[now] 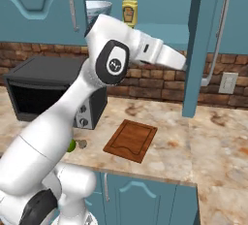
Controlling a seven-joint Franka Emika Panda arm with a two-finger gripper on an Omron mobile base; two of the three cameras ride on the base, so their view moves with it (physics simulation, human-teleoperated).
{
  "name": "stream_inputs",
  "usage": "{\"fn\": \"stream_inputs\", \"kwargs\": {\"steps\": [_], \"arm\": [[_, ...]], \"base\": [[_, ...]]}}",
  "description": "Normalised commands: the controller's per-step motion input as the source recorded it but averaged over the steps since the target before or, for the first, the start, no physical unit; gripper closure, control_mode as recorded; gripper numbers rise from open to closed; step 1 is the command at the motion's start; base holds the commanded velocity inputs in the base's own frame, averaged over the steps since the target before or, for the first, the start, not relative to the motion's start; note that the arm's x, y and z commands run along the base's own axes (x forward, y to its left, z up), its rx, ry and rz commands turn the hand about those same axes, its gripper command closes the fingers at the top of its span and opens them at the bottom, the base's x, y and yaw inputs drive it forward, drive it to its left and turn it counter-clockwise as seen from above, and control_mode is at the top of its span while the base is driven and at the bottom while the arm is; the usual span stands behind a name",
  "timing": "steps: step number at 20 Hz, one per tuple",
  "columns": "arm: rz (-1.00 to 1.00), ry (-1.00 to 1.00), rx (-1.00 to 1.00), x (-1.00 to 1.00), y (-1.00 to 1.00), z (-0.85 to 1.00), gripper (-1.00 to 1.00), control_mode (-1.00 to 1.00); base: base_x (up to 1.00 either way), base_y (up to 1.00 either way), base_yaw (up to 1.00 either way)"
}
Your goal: Open the cabinet. Place the bowl and condiment on the counter. Then place the lime and garlic on the cutting board.
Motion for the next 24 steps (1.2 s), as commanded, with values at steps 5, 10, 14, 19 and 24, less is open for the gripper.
{"fn": "stream_inputs", "kwargs": {"steps": [5, 10, 14, 19, 24], "arm": [[0.16, 0.0, 0.03, -0.42, 0.71, -0.01, -1.0, -1.0], [0.37, 0.0, 0.0, -0.29, 1.0, 0.0, -1.0, -1.0], [0.47, -0.04, 0.0, -0.02, 1.0, 0.0, -1.0, -1.0], [0.49, -0.01, 0.03, 0.02, 1.0, 0.12, -1.0, -1.0], [0.36, 0.0, 0.19, 0.3, 1.0, 0.24, -1.0, -1.0]], "base": [[0.0, 0.0, 0.0], [0.0, 0.0, 0.0], [0.0, 0.0, 0.0], [0.0, 0.0, 0.0], [0.0, 0.0, 0.0]]}}
